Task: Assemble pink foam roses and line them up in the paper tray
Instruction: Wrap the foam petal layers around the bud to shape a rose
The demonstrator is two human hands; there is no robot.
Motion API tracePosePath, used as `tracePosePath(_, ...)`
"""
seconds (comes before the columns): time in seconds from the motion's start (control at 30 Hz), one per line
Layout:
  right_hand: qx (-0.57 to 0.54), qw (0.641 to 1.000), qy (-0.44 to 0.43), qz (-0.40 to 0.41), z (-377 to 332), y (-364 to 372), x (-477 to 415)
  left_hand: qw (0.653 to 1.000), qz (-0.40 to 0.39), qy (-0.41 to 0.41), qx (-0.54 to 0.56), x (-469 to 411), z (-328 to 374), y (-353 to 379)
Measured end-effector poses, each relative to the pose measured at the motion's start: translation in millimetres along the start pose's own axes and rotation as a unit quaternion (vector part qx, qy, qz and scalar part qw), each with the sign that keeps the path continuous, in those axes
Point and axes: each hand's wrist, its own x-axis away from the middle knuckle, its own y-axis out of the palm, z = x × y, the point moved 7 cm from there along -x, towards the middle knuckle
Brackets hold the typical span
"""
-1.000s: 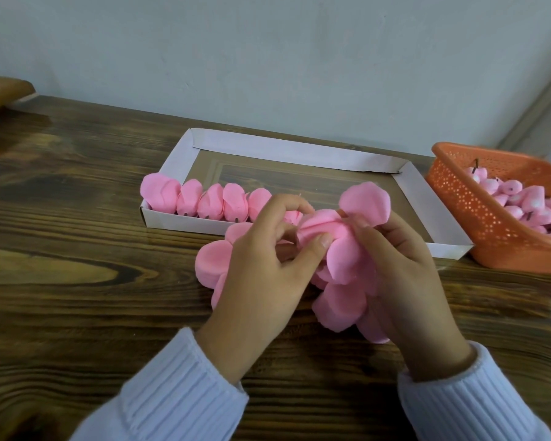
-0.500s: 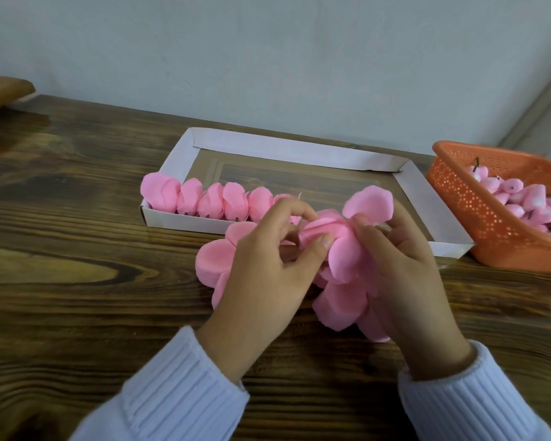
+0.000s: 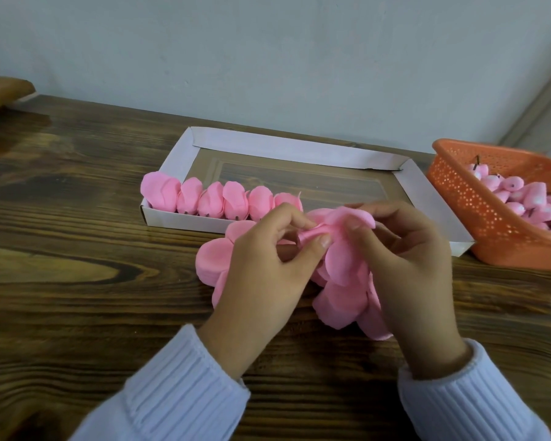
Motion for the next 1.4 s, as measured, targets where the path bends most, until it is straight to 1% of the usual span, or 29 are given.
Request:
tracePosePath(0.23, 0.055, 0.998, 0.019, 0.033, 2.9, -2.3, 3.0, 1.000, -0.004, 0.004, -0.017, 0.9, -0.1, 1.7)
tracePosePath(0.33, 0.069, 0.997, 0.010, 0.041, 3.1, -5.3, 2.2, 1.000, -0.012, 0.001, -0.018, 1.5, -1.5, 3.1)
tracePosePath(0.43, 0.062, 0.998, -0.011, 0.029, -0.6, -4.0, 1.1, 1.000, -0.017, 0.006, -0.022, 1.6, -2.1, 3.6)
tracePosePath(0.53, 0.059, 0.997, -0.050, -0.006, -7.0, 2.1, 1.3, 1.000, -0.011, 0.011, -0.025, 1.3, -1.9, 2.8)
tracePosePath(0.63, 0.087, 0.991, -0.090, -0.037, -13.2, 6.3, 2.9, 1.000, -0.006, 0.012, -0.019, 0.7, -1.8, 2.1)
tracePosePath(0.7, 0.142, 0.983, -0.112, -0.030, -14.4, 4.7, 3.4, 1.000, 0.000, 0.016, -0.017, 0.3, -1.6, 1.2)
tracePosePath(0.77, 0.200, 0.970, -0.139, 0.002, -15.9, -0.2, 3.7, 0.999, 0.010, 0.031, -0.022, 0.2, 0.1, -0.7)
tracePosePath(0.8, 0.212, 0.965, -0.151, 0.018, -17.0, -2.8, 4.3, 0.999, 0.013, 0.039, -0.030, 0.5, 1.4, -1.5)
tracePosePath(0.9, 0.203, 0.963, -0.176, 0.032, -20.1, -5.1, 6.5, 0.997, 0.016, 0.057, -0.051, 2.0, 5.0, -1.8)
tracePosePath(1.1, 0.205, 0.960, -0.192, 0.014, -20.0, -0.5, 7.4, 0.995, 0.022, 0.067, -0.066, 3.0, 8.0, -2.5)
tracePosePath(1.2, 0.208, 0.958, -0.197, 0.004, -19.8, 0.9, 7.5, 0.996, 0.020, 0.063, -0.054, 3.0, 8.0, -2.3)
tracePosePath(1.3, 0.196, 0.965, -0.175, -0.011, -17.9, 2.6, 6.0, 0.997, 0.019, 0.060, -0.044, 3.2, 8.8, -1.8)
tracePosePath(1.4, 0.145, 0.981, -0.128, -0.032, -12.5, 4.6, 3.9, 0.997, 0.021, 0.060, -0.039, 3.6, 10.1, -2.0)
